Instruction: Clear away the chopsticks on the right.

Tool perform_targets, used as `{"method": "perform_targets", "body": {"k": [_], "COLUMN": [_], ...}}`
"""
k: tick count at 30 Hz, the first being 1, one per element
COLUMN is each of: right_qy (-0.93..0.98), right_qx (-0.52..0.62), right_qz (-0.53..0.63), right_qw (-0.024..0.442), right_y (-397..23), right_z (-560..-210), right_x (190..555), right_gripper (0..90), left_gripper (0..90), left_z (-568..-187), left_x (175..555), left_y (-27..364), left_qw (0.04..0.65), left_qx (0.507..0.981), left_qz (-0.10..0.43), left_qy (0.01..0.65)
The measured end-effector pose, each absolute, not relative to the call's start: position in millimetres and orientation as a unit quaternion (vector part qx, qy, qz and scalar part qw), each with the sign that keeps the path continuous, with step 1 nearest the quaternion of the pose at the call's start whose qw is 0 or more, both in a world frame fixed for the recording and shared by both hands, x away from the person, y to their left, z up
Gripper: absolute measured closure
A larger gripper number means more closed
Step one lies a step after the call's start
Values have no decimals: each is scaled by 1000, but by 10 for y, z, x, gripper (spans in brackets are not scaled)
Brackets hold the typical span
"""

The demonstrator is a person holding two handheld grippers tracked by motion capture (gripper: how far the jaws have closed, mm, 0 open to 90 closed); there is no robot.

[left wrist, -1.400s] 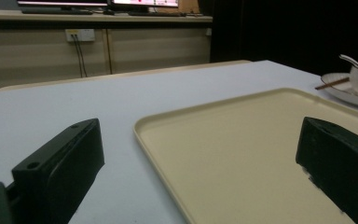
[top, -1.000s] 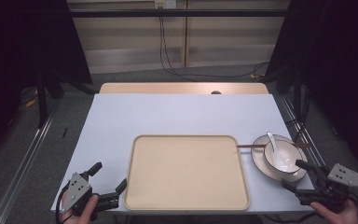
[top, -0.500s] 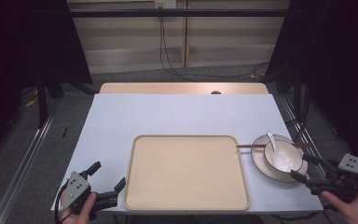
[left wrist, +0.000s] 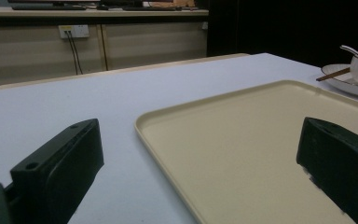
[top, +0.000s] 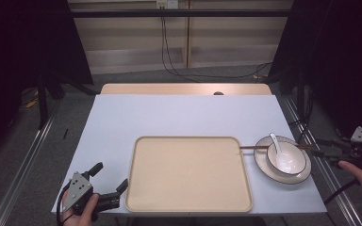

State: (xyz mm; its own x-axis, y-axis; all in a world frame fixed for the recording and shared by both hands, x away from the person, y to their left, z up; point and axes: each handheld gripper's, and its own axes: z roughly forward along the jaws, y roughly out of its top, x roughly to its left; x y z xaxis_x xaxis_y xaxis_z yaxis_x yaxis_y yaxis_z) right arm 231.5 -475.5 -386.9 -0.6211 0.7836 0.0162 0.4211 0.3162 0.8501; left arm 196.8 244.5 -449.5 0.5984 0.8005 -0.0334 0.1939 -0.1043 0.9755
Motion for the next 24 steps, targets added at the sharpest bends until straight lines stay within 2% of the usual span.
{"method": "perform_targets", "body": {"k": [1, 2, 7, 13, 20, 24], "right_qy": [785, 793, 827, 862, 889, 906], "right_qx": [384, 378, 346, 335, 321, 312], "right_qz": [441, 433, 401, 348, 308, 279], "right_qw": [205, 202, 191, 152, 105, 64], "right_y": [-4755, -4806, -4792, -4763, -4712, -4667], "right_z": [-3869, -3848, -3811, -3920, -4075, -4146], "right_x": [2315, 2411, 2697, 3014, 3230, 3341], "right_gripper": [504, 551, 654, 726, 762, 783], "left_gripper": [5, 4, 5, 4, 4, 4], "left_z": [-4495, -4495, -4492, -4494, -4495, -4495], "left_x": [1968, 1969, 1972, 1973, 1972, 1971], "left_y": [2445, 2446, 2443, 2445, 2450, 2447], "left_qw": [565, 563, 564, 563, 563, 559], "left_qx": [693, 695, 694, 695, 694, 697], "left_qz": [268, 269, 272, 271, 273, 275], "left_qy": [359, 356, 356, 354, 356, 356]}}
